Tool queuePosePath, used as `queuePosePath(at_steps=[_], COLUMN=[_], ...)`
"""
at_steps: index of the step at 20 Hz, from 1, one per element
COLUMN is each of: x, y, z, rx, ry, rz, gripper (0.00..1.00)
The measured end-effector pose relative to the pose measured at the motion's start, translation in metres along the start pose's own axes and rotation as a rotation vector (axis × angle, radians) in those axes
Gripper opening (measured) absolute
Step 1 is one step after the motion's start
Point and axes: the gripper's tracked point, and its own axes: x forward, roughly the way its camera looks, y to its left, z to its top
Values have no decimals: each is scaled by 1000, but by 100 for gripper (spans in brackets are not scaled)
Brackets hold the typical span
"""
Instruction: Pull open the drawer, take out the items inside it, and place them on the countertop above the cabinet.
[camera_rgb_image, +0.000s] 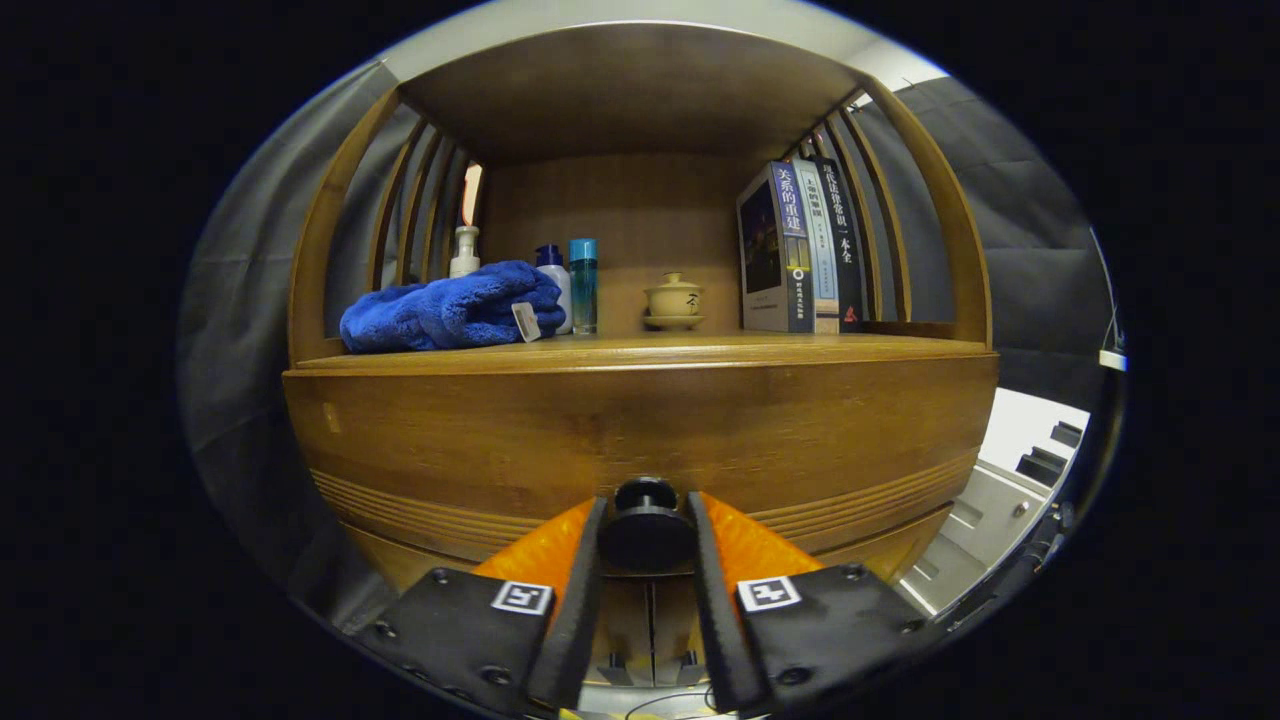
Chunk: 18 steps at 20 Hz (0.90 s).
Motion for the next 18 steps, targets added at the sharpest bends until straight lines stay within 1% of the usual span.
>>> queuePosePath(at_steps=[5, 9, 11, 18], x=[-1, -21, -35, -93], y=[0, -2, -3, -6], z=[-1, -2, -5, -10], rx=[-6, -9, -34, -58], ry=[5, 6, 4, 5], rz=[-3, -26, -18, 18], gripper=[44, 44, 44, 44])
